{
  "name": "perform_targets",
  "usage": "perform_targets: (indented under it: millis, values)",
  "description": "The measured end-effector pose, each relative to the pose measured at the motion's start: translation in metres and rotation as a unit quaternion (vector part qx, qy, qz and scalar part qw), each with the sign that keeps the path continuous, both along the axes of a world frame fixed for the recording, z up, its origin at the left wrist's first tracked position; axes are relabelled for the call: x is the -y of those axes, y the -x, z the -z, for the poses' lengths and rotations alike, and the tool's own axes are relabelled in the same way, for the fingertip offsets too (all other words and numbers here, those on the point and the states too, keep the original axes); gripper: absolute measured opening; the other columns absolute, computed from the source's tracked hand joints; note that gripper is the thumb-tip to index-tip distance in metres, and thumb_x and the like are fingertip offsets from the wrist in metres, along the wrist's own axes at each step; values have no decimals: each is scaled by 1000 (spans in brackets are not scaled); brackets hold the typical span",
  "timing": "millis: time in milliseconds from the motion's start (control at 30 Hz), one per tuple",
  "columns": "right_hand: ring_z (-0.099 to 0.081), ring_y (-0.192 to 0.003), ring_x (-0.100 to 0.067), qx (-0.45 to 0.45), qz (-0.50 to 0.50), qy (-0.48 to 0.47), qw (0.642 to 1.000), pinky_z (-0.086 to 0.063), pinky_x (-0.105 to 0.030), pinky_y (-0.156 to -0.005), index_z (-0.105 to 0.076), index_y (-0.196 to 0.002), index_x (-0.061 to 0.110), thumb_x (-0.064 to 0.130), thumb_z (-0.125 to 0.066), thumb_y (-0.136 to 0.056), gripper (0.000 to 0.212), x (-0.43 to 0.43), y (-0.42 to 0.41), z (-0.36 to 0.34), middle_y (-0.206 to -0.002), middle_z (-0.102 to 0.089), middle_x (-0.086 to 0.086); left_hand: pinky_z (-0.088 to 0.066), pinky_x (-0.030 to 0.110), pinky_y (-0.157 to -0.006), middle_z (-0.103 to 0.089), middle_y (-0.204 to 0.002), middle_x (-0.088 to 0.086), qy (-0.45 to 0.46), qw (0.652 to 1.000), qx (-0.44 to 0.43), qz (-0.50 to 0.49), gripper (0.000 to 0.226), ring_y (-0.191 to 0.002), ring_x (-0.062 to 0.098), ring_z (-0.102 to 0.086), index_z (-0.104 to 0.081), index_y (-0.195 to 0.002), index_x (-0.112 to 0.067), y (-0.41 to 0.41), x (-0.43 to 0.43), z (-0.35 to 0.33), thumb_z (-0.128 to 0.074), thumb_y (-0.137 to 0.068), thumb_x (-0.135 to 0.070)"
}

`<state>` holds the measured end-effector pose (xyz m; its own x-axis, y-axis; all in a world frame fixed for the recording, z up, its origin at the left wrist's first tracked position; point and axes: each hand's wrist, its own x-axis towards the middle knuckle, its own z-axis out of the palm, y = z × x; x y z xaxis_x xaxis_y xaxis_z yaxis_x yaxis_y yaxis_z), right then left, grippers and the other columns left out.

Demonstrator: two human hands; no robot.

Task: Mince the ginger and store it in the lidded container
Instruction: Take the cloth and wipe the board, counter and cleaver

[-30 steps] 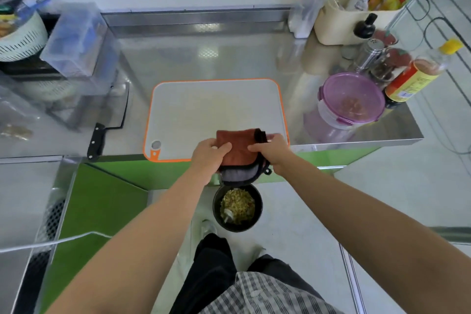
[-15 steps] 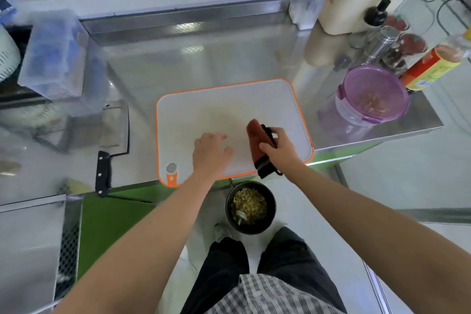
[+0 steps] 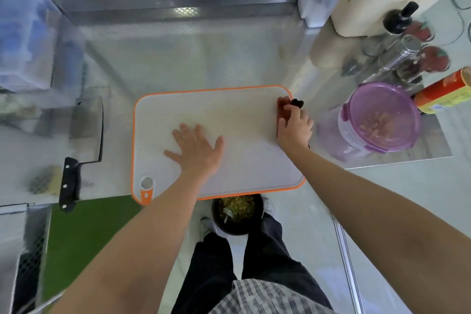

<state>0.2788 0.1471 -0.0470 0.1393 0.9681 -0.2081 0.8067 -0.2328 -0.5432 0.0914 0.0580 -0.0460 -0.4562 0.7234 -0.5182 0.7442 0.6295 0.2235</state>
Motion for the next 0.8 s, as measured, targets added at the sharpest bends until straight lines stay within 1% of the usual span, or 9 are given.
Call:
perform_targets:
  millis: [100,200,267,367,433,533,600,700,800]
  values:
    - [-34,-118,-36,81,-82,-10,993,-30,-46,-101,-46,-128,16,10,-56,-82,48,14,8,17,-137,-33,-16,1,70,-108,16,-159,11,21,999,-27,4,78,-144,32,19,-2,-152,-20,-6,-2,7,-23,-93,-65]
    - [-47,-105,-40,-14,-136,-61,989,-39,-45,-96,-56,-114,7,-6,-48,-76,41,-5,-7,17,-122,-43,-20,-2,73,-105,17,-158,13,33,998,-59,20,82,-144,35,19,0,-152,-20,-7,-1,13,-28,-91,-67]
    - [-51,-102,-37,-74,-125,-91,985,-42,-45,-95,-55,-116,6,-10,-44,-72,48,-29,-17,12,-115,-47,-18,-4,73,-106,16,-158,14,33,997,-69,20,82,-144,35,16,-2,-152,-20,-8,-3,14,-30,-91,-67]
    - [-48,-103,-33,-42,-110,-97,988,-37,-37,-94,-54,-125,10,-12,-42,-68,62,-42,-11,11,-125,-52,-13,-5,73,-106,14,-158,15,35,996,-74,20,82,-145,35,15,-3,-151,-19,-10,-5,12,-31,-91,-66]
    - [-47,-96,-32,-47,-191,-105,975,-39,-38,-90,-64,-116,15,-8,-43,-71,55,-19,6,18,-122,-57,-9,-4,73,-106,15,-158,15,40,996,-71,19,82,-145,35,15,-2,-152,-19,-10,-7,12,-31,-91,-66]
    - [-47,-92,-26,-137,-340,-85,926,-37,-32,-87,-70,-105,13,-5,-41,-70,49,5,16,19,-111,-62,-8,-5,73,-105,16,-158,15,47,996,-75,21,83,-145,35,16,0,-152,-19,-9,-8,12,-30,-91,-67]
    - [-52,-97,-24,-167,-302,-106,933,-40,-37,-92,-69,-106,9,-9,-41,-67,52,-23,12,18,-111,-65,-10,-5,73,-105,16,-158,15,51,995,-80,22,83,-145,35,15,0,-152,-19,-8,-8,12,-30,-91,-67]
    - [-49,-104,-29,-91,-160,-109,977,-32,-21,-95,-65,-116,13,-11,-40,-68,59,-51,1,19,-123,-59,-8,-5,73,-105,16,-158,15,56,995,-80,22,83,-145,35,15,0,-152,-18,-9,-9,12,-29,-91,-67]
    - [-53,-97,-27,-135,-318,-58,937,-34,-21,-90,-70,-104,15,-8,-40,-64,55,-23,9,18,-108,-65,-6,-4,74,-106,17,-157,15,51,995,-79,24,83,-144,35,16,0,-152,-18,-9,-8,13,-29,-91,-67]
